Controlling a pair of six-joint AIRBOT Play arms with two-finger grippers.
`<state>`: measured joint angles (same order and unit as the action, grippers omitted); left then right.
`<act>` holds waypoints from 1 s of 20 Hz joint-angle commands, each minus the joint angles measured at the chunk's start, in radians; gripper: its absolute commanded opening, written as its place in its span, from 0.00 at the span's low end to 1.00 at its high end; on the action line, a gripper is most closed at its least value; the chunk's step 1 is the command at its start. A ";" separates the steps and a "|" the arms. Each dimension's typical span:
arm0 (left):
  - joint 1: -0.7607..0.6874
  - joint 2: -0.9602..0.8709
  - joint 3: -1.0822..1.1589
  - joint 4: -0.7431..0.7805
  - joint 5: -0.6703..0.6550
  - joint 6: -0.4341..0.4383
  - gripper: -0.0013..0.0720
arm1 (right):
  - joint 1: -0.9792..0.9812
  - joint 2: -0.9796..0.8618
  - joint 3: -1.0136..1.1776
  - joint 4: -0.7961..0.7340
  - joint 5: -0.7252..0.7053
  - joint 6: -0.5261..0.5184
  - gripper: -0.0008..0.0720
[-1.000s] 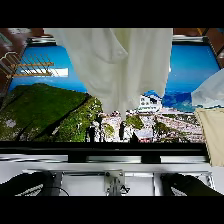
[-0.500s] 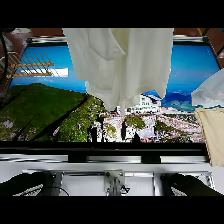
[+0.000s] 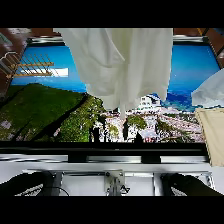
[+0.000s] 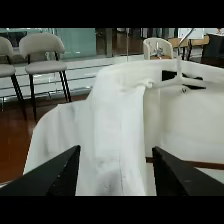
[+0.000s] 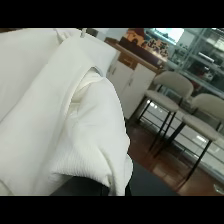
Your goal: Fold the shirts.
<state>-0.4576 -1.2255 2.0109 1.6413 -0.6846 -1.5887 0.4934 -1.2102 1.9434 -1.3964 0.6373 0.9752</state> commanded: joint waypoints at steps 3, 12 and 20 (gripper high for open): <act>0.019 0.024 0.002 0.009 -0.173 -0.020 0.78 | 0.001 0.001 0.000 0.000 0.010 -0.034 0.15; 0.231 -0.088 0.002 -0.537 0.158 -0.023 0.77 | 0.001 0.001 0.000 0.045 0.060 -0.098 0.15; 0.270 -0.155 0.002 -0.872 -0.103 0.190 0.45 | 0.001 0.001 0.000 0.044 0.059 -0.106 0.15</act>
<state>-0.2043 -1.3647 2.0117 0.8600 -0.6891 -1.4422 0.4938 -1.2098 1.9434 -1.3540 0.6941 0.8742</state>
